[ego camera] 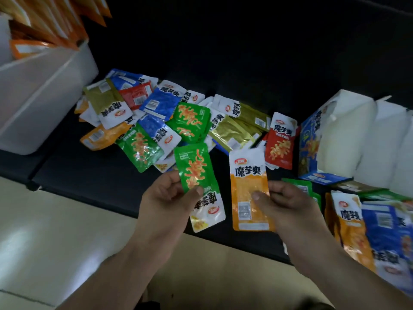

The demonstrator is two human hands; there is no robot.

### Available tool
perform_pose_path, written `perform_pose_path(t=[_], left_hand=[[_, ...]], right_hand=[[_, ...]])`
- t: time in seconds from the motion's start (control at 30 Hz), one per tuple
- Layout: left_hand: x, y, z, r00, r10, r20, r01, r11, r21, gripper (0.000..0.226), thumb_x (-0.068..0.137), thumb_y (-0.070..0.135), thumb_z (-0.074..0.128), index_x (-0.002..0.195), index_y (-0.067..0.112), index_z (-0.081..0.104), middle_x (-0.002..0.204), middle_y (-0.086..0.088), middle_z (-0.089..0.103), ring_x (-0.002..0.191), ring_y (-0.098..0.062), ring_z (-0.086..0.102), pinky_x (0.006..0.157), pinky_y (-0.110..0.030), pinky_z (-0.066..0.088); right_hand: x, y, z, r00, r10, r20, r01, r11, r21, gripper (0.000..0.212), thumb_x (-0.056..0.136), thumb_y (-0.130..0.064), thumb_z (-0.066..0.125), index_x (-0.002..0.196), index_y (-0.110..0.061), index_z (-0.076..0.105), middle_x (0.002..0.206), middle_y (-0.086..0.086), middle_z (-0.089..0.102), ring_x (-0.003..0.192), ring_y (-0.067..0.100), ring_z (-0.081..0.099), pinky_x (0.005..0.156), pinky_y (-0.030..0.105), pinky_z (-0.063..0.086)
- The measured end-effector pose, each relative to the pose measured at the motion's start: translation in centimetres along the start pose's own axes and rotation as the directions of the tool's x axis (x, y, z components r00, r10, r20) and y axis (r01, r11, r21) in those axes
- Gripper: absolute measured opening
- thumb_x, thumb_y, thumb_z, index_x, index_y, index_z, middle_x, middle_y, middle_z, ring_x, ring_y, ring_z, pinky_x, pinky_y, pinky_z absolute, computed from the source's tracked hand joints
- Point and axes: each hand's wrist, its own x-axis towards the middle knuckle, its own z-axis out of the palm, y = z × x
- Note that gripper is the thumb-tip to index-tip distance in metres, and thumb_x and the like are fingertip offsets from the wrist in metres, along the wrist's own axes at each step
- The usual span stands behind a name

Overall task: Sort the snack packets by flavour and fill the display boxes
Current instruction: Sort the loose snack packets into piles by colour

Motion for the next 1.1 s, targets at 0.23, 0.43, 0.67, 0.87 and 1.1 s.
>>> perform_pose_path(t=[0.23, 0.43, 0.67, 0.87, 1.1], left_hand=[[-2.9, -1.2, 4.4, 0.979, -0.126, 0.16, 0.088, 0.97, 0.229, 0.014, 0.092, 0.018, 0.075, 0.105, 0.023, 0.074, 0.085, -0.006, 0.079, 0.077, -0.024, 0.078, 0.062, -0.043, 0.064], [-4.1, -2.1, 8.2, 0.954, -0.124, 0.272, 0.015, 0.929, 0.371, 0.011, 0.092, 0.025, 0.074, 0.102, 0.029, 0.074, 0.087, -0.002, 0.079, 0.078, -0.018, 0.078, 0.065, -0.038, 0.064], [-5.0, -3.1, 13.0, 0.927, -0.093, 0.362, -0.061, 0.918, 0.391, 0.013, 0.094, 0.025, 0.073, 0.105, 0.033, 0.072, 0.09, 0.004, 0.079, 0.078, -0.012, 0.077, 0.059, -0.02, 0.056], [-4.7, -3.9, 15.8, 0.914, -0.104, 0.392, -0.052, 0.928, 0.369, 0.035, 0.093, 0.011, 0.074, 0.116, 0.036, 0.067, 0.099, 0.013, 0.079, 0.09, -0.006, 0.076, 0.076, -0.025, 0.058], [-2.1, -5.2, 15.9, 0.921, 0.048, 0.387, -0.282, 0.768, 0.576, 0.042, 0.09, 0.017, 0.079, 0.128, 0.03, 0.066, 0.08, 0.012, 0.072, 0.073, -0.002, 0.07, 0.06, -0.015, 0.051]], right_hand=[[-4.4, 4.2, -4.5, 0.979, 0.199, -0.038, -0.199, 0.98, 0.012, 0.011, 0.092, -0.015, 0.076, 0.1, -0.022, 0.077, 0.086, 0.001, 0.081, 0.083, 0.022, 0.077, 0.075, 0.035, 0.056], [-5.3, 6.0, -8.0, 0.962, 0.258, -0.093, -0.246, 0.961, 0.124, 0.013, 0.092, -0.007, 0.074, 0.102, -0.015, 0.074, 0.088, 0.007, 0.081, 0.085, 0.027, 0.079, 0.088, 0.054, 0.062], [-6.1, 6.8, -12.6, 0.954, 0.187, -0.235, -0.153, 0.976, 0.157, 0.012, 0.089, -0.008, 0.079, 0.092, -0.019, 0.073, 0.084, 0.006, 0.08, 0.083, 0.027, 0.078, 0.086, 0.053, 0.062], [-4.2, 7.0, -17.5, 0.896, -0.064, -0.44, -0.013, 0.985, -0.17, 0.014, 0.092, -0.024, 0.076, 0.103, -0.027, 0.068, 0.081, -0.015, 0.077, 0.072, 0.003, 0.073, 0.067, 0.026, 0.059], [-0.6, 8.3, -18.2, 0.887, -0.256, -0.384, -0.116, 0.68, -0.724, 0.022, 0.097, -0.037, 0.06, 0.117, -0.028, 0.062, 0.092, -0.011, 0.068, 0.082, 0.01, 0.065, 0.058, 0.028, 0.047]])
